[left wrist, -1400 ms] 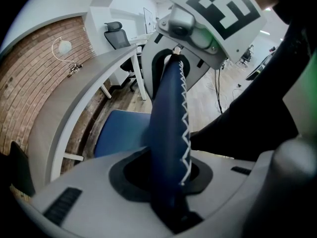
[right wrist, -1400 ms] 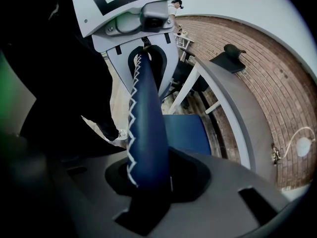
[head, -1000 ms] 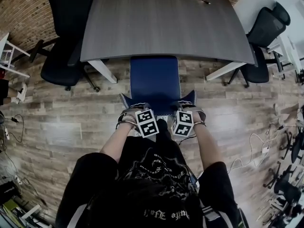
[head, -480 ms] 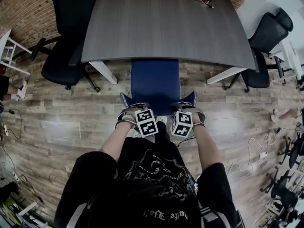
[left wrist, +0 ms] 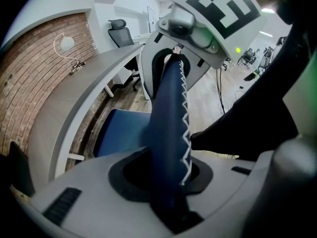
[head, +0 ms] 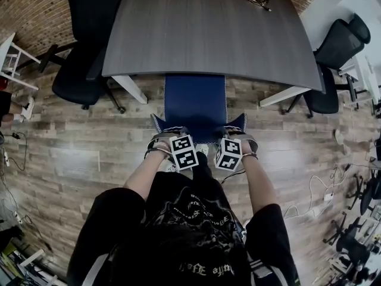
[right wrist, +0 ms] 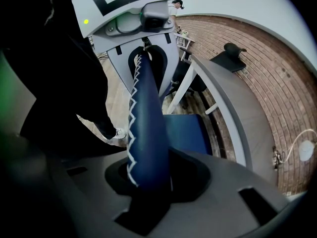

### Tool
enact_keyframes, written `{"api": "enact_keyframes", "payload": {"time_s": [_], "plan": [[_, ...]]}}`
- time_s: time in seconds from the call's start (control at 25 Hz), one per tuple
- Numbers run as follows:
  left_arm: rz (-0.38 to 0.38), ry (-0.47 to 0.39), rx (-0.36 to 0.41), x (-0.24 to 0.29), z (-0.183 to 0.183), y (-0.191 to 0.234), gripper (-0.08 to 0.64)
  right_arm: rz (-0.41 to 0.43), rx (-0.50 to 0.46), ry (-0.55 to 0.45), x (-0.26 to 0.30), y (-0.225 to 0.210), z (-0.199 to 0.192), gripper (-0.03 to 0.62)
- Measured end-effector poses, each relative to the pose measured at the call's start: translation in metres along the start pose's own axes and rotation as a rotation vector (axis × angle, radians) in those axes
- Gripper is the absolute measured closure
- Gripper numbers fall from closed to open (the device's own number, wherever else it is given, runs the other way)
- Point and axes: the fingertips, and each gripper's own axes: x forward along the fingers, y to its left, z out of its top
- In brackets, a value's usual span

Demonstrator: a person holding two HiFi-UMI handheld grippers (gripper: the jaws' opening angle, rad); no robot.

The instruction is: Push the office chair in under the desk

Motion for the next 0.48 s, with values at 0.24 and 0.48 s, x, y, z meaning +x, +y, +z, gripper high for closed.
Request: {"api": "enact_keyframes", "payload": {"time_s": [0.24, 0.48], "plan": [[-0.003, 0.002, -0.004, 0.001, 0.003, 0.006, 0.457, 0.001, -0.007, -0.001, 0.000, -0.008, -0.002, 0.488], [0.002, 0.006, -0.009, 0.003, 0.006, 0.017, 0.457, -0.002, -0.009, -0.001, 0.002, -0.019, -0.004, 0.488]]}}
